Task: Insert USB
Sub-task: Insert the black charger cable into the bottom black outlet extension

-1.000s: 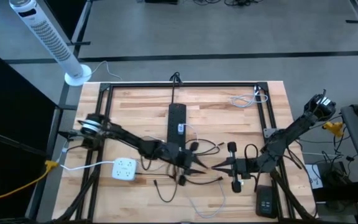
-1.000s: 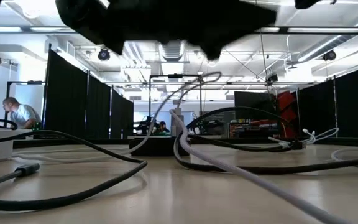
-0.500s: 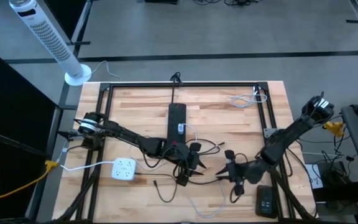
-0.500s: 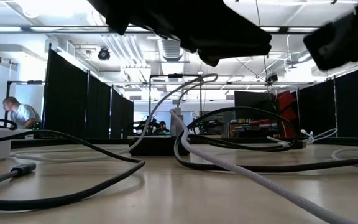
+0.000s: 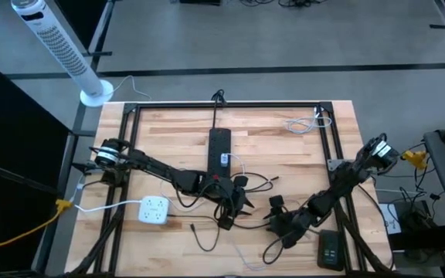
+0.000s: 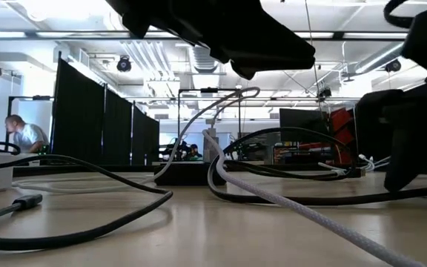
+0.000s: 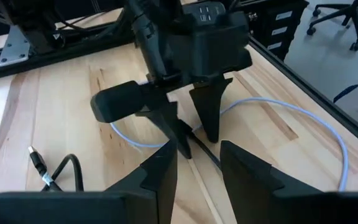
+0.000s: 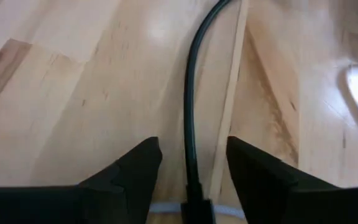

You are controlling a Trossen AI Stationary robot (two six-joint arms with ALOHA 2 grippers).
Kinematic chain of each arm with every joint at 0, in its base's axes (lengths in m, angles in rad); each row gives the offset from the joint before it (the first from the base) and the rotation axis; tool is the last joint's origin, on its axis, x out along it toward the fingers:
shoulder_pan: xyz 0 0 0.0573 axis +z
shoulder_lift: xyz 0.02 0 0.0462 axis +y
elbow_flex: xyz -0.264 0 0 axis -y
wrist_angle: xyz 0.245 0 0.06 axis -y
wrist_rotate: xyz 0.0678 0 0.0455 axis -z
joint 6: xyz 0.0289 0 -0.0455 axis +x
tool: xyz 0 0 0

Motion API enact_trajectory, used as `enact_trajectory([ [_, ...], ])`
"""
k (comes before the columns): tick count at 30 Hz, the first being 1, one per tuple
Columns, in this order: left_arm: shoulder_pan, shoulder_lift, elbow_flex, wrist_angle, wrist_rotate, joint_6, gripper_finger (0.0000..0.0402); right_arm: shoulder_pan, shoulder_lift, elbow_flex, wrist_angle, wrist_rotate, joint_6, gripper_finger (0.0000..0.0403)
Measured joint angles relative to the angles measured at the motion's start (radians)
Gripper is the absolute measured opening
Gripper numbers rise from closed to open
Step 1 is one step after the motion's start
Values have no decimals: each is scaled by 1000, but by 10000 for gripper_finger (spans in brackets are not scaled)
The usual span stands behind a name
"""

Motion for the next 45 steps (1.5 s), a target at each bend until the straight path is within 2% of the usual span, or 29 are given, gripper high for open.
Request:
enact_trajectory([
  [2,0,0,0,1,0,-2,111,0,9,25,-44,-7,15,133],
  [5,0,0,-1,-6,-1,-11,108,2,-4,54,-82,-7,28,41],
  [7,0,0,-2,-6,-16,-19,105,7,-23,65,-103,34,24,14],
  [12,-2,0,-2,-6,-28,-33,105,36,-154,54,-153,232,51,5],
  [17,-13,-5,-2,1,-28,-35,103,101,-363,-37,-278,470,237,5],
  [22,-36,-83,-2,46,-29,35,102,182,-554,-174,-314,659,463,5],
  [27,-50,-163,-26,191,-25,55,101,259,-638,-246,-305,815,536,5],
  [32,-52,-307,-109,216,-35,44,101,294,-637,-256,-298,856,544,5],
  [38,-94,-550,-330,250,-179,-1,81,311,-596,-257,-291,858,552,5],
  [41,-110,-610,-476,398,-199,-31,60,311,-577,-257,-280,856,552,5],
  [45,-110,-590,-643,628,-202,-85,35,314,-577,-257,-236,847,525,5],
])
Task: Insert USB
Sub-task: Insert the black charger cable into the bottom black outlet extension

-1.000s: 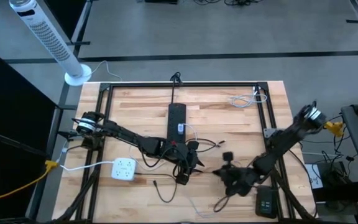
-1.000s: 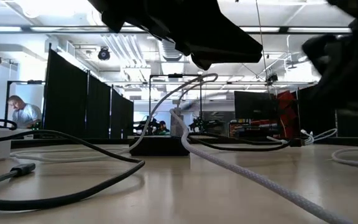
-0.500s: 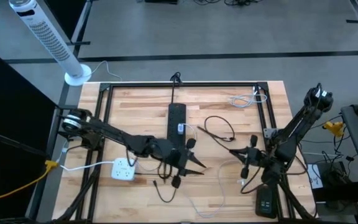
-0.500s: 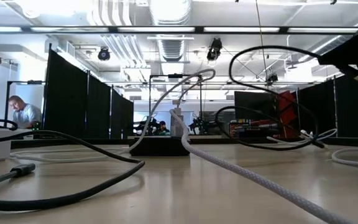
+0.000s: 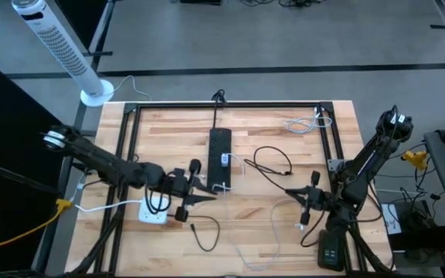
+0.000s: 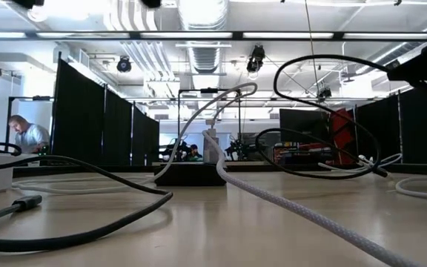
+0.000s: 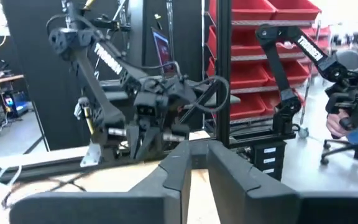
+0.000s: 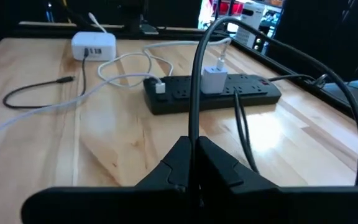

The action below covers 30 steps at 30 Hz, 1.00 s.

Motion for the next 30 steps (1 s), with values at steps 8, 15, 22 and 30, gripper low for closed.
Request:
enact_trajectory([
  [8,2,324,-63,438,141,-50,31,11,4,-45,483,-205,-449,5],
  [15,14,604,158,529,278,-51,58,8,94,-192,1330,-400,-990,5],
  [22,41,758,410,516,483,-98,111,-74,205,-201,1618,-702,-1152,5],
  [30,93,868,615,385,626,-180,163,-204,280,-129,1610,-928,-1155,5],
])
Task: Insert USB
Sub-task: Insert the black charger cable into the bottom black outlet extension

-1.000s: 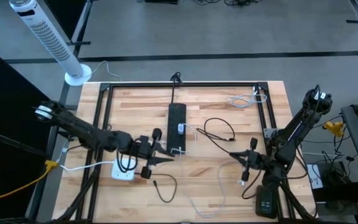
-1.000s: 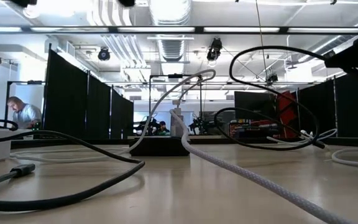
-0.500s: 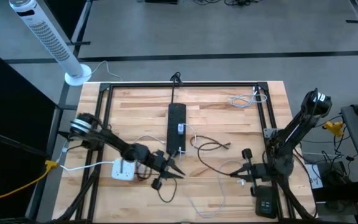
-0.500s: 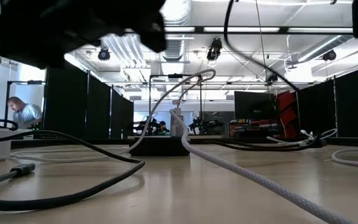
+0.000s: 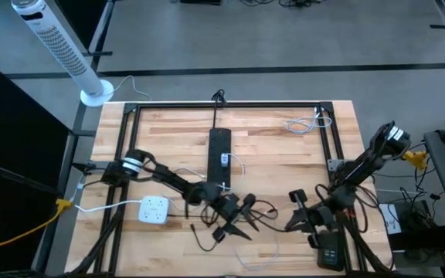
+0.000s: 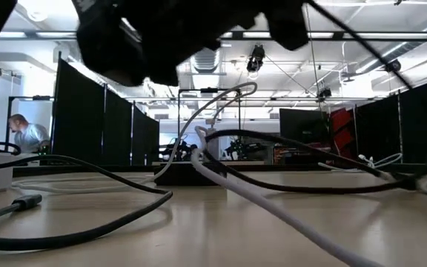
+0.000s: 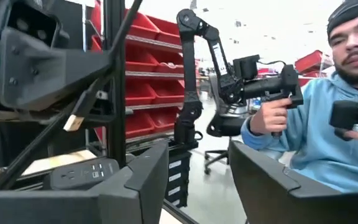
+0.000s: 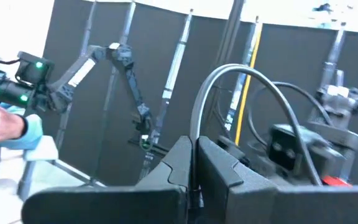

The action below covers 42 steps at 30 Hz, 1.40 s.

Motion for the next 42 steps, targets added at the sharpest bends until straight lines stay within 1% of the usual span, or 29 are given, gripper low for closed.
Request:
enact_trajectory([
  [5,18,10,52,-75,4,26,175,-57,6,7,-1,-63,19,5],
  [11,33,10,86,-130,-2,53,169,-126,6,14,-9,-140,20,5],
  [15,40,10,117,-237,-54,61,157,-165,6,14,-31,-155,24,5],
  [17,46,10,132,-283,-81,69,153,-185,6,14,-32,-192,39,5],
  [21,61,10,144,-310,-95,71,151,-215,6,14,-33,-248,82,5],
  [25,71,10,153,-333,-147,73,159,-220,6,14,-42,-251,100,5],
  [28,74,10,153,-368,-191,107,166,-220,6,14,-51,-253,101,5],
  [34,74,10,153,-339,-192,146,169,-223,6,14,-82,-251,102,5],
  [38,73,10,153,-329,-187,148,160,-226,6,14,-82,-243,100,5],
  [42,66,10,153,-315,-154,159,147,-234,6,14,-87,-242,102,5],
])
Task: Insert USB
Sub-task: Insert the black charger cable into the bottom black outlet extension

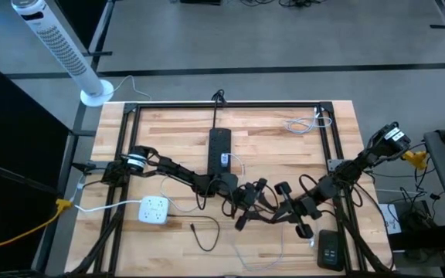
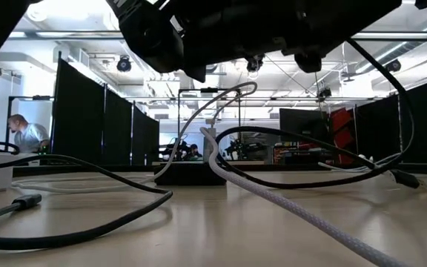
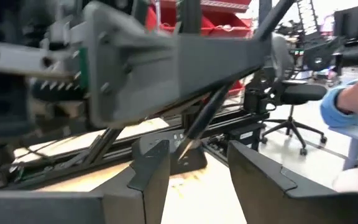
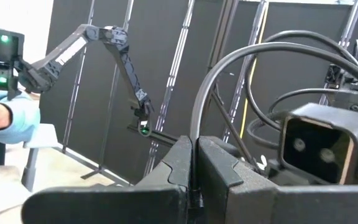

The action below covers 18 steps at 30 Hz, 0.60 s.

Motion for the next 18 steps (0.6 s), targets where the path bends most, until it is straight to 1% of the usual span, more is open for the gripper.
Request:
enact_trajectory([
  [6,-21,0,5,46,1,9,135,-11,-1,0,2,-5,10,4],
  [10,-25,0,47,-23,5,10,132,-10,0,-1,-4,2,9,4],
  [14,-25,1,85,-116,9,10,136,-12,0,-2,-17,46,8,4],
  [18,-27,6,107,-171,1,17,138,-12,-1,-3,-23,58,5,4],
])
